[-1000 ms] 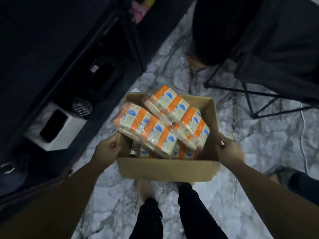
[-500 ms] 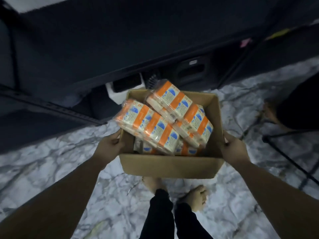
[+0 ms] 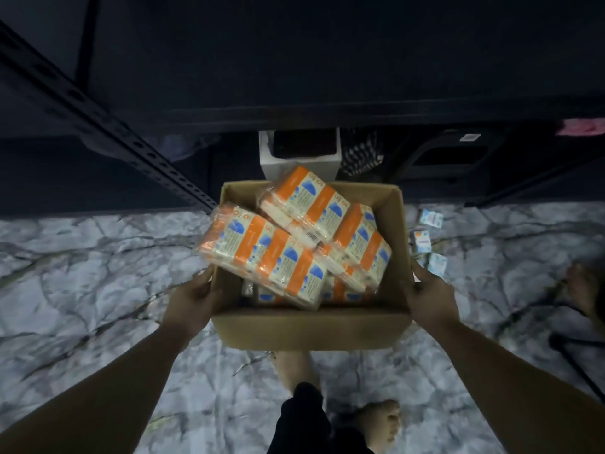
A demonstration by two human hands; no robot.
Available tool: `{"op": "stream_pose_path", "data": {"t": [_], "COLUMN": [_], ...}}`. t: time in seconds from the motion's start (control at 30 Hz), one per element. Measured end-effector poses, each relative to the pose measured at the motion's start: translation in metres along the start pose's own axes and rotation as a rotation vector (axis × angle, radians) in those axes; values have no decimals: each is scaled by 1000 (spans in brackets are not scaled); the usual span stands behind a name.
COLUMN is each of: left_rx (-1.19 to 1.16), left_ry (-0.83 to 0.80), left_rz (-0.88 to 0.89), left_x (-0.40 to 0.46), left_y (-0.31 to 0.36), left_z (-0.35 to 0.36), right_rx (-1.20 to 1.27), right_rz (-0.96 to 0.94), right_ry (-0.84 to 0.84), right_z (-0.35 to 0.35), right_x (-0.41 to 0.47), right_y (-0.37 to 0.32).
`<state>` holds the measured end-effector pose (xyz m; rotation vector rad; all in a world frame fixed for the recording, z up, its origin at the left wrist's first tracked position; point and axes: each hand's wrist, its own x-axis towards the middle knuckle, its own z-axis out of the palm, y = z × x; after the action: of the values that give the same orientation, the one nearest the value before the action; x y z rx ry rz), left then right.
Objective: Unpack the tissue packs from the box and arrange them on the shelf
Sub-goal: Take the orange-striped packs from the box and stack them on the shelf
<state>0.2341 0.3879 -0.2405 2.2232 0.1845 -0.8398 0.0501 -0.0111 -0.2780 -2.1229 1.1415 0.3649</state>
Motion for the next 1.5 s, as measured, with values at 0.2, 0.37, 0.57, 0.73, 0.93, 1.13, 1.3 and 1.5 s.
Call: {"op": "stream_pose_path", "data": {"t": [0.2,0.37,0.57,0.73,0.93,1.13,1.3,1.5], "left_rx": [-53,-91,-299,-326,-344,-434,-514,-582], "left_ry": [7,-11,13,139,214,258,246,211], "left_rz": [-113,-137,-123,-142,-186,-219,-126,-55], "left_x": [-3,-25,-45,-33,-16,-19,-30,-43], "left_y": [-47,-39,-5,5,5,10,26,50], "left_z": [26,23,10,9,26,35,33,24], "right_rx": [-92,-73,33,57,-71,-337,-228,-146], "right_rz": [-3,35,-11,-118,-291,-328,-339,-350], "right_ry": [-68,-122,-118,-100,-161,-157,-181,-152], "right_z": [17,14,-3,0,42,65,65,56], "right_x": [-1,-18,-40,-38,-23,-10,-10,-18], "right_y": [11,5,-42,-86,-129,-142,-140,-138]}}
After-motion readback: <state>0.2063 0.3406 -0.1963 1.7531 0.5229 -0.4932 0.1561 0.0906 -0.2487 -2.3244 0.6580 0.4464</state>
